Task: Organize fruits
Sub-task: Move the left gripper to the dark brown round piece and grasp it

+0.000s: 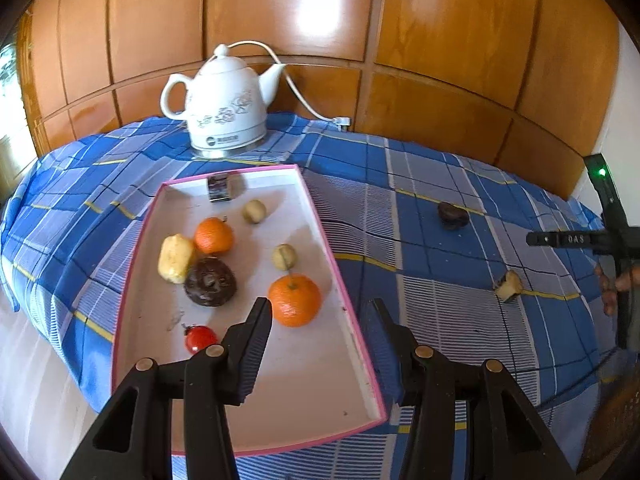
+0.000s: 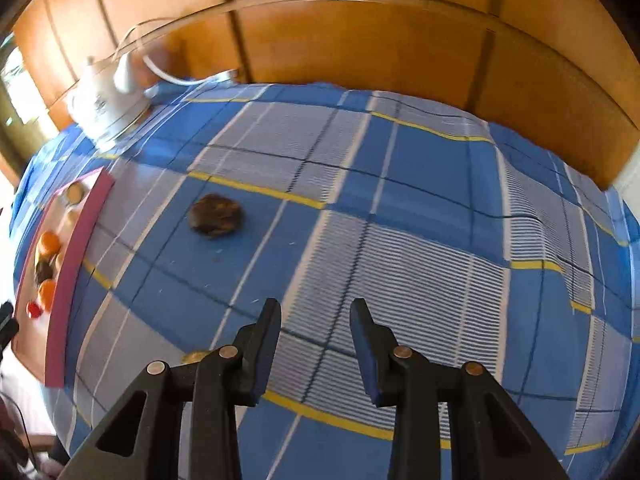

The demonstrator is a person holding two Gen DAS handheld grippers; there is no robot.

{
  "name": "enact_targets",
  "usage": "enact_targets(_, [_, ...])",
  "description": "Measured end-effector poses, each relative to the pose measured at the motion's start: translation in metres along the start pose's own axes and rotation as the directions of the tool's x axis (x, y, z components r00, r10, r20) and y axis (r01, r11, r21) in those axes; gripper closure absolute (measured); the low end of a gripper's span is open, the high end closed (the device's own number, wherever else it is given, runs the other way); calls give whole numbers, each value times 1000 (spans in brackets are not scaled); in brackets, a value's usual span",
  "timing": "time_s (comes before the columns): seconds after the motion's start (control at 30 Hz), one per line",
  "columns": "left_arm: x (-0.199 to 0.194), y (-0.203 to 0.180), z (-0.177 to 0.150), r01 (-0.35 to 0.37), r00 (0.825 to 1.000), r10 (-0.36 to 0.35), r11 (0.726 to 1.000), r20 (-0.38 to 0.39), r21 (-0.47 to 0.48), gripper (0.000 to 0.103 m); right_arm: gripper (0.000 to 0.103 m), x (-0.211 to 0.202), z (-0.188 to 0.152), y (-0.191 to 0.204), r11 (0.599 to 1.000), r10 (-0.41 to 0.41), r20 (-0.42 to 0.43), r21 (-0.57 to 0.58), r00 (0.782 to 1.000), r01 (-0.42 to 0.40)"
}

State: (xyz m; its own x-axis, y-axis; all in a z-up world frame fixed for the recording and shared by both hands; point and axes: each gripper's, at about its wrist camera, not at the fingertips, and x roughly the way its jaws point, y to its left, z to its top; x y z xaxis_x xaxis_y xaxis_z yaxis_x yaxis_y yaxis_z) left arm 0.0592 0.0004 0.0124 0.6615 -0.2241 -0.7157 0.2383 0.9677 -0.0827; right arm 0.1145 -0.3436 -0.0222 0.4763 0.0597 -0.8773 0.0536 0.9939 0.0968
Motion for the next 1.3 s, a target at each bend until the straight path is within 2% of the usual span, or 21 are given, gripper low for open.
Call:
enact_targets(0.3, [17,-37,17,67,998,-65,994,-23,91,53,67,0,3,-15,996,-51,-6,78,999,52])
enact_targets(0.67, [68,-93,54,180,982,-167,971,-89,158,53,67,-8,6,-29,986,-43,2,162,999,42])
enact_targets(0.77, [88,-110,63,208,975,-189,962,-116,177,46,67,-10,7,-29,985,-35,11,167,999,33])
enact_targets(1.03, [135,-153,85,238,965,-203,945,-167,226,40,67,-13,9,-29,983,-8,19,182,1000,4])
enact_targets(1.3, [181,-174,103,235,960,-187,943,-209,235,40,67,-15,11,-29,982,10,26,189,1000,-15])
